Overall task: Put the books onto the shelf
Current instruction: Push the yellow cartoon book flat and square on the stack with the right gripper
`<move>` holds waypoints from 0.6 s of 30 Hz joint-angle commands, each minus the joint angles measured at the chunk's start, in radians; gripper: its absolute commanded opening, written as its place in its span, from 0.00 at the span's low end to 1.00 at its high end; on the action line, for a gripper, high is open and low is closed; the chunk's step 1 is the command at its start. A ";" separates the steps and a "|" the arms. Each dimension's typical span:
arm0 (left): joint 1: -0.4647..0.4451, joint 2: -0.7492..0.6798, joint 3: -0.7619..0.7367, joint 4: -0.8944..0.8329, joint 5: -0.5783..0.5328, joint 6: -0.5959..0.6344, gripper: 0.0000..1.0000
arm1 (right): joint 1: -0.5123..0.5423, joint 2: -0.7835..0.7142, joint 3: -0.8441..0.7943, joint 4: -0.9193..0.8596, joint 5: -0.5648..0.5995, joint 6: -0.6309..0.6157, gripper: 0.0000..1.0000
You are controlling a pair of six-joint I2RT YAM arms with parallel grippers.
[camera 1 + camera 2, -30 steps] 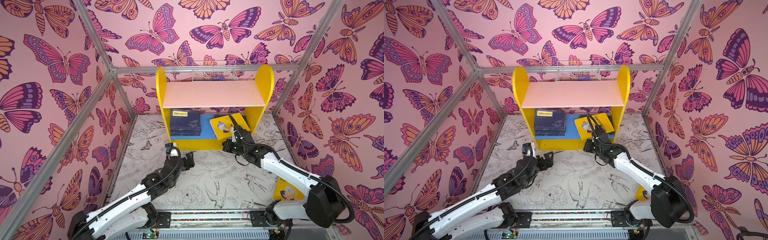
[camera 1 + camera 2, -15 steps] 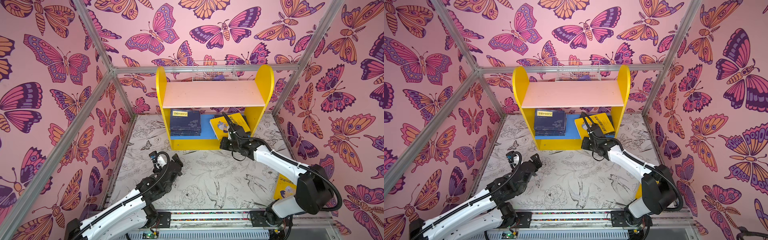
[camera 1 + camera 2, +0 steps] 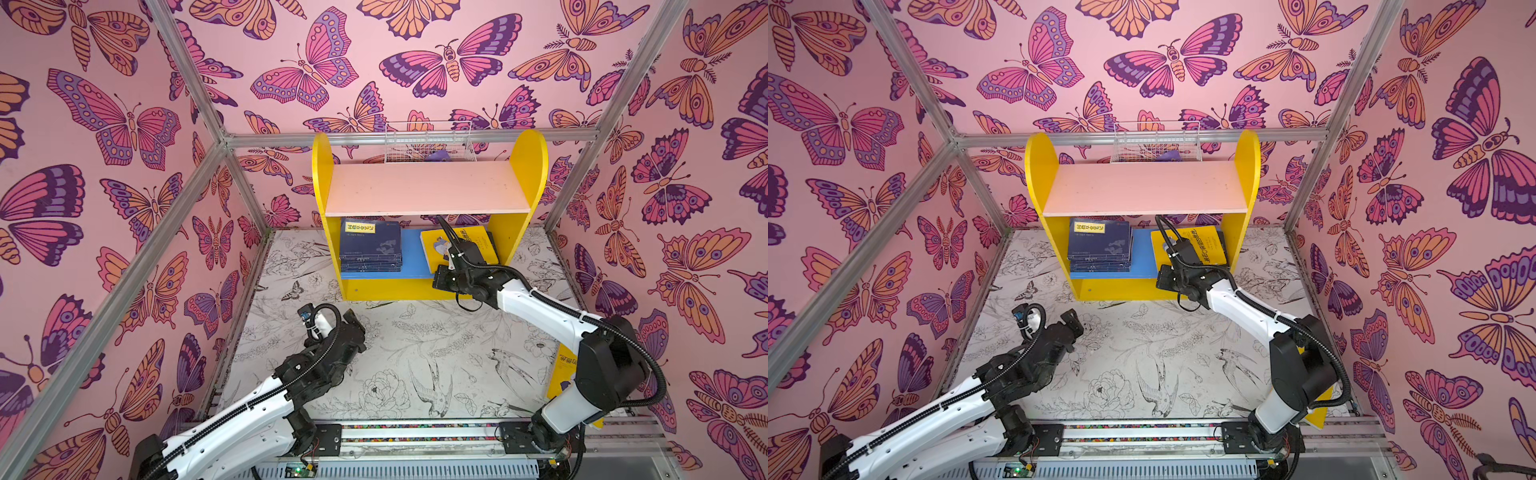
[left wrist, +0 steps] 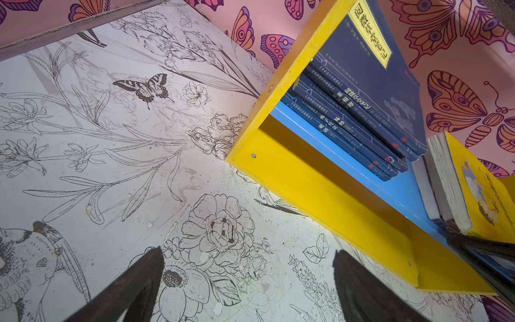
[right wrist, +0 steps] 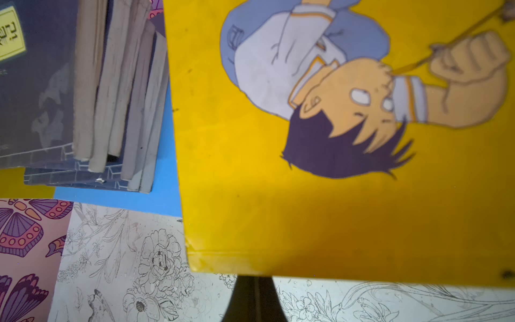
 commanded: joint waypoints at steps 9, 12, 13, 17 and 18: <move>-0.005 0.010 0.027 -0.028 -0.008 0.008 0.97 | 0.022 -0.037 0.031 0.113 -0.016 0.009 0.03; -0.005 0.023 0.030 -0.028 -0.002 0.004 0.97 | 0.042 -0.080 0.061 0.077 -0.009 -0.042 0.03; -0.005 0.029 0.033 -0.028 0.002 0.005 0.97 | 0.046 -0.078 0.070 0.068 -0.014 -0.054 0.03; -0.005 0.044 0.039 -0.028 0.013 0.004 0.97 | 0.047 -0.052 0.118 0.050 -0.027 -0.069 0.01; -0.006 0.045 0.041 -0.028 0.015 0.005 0.97 | 0.047 -0.022 0.128 0.051 -0.020 -0.069 0.01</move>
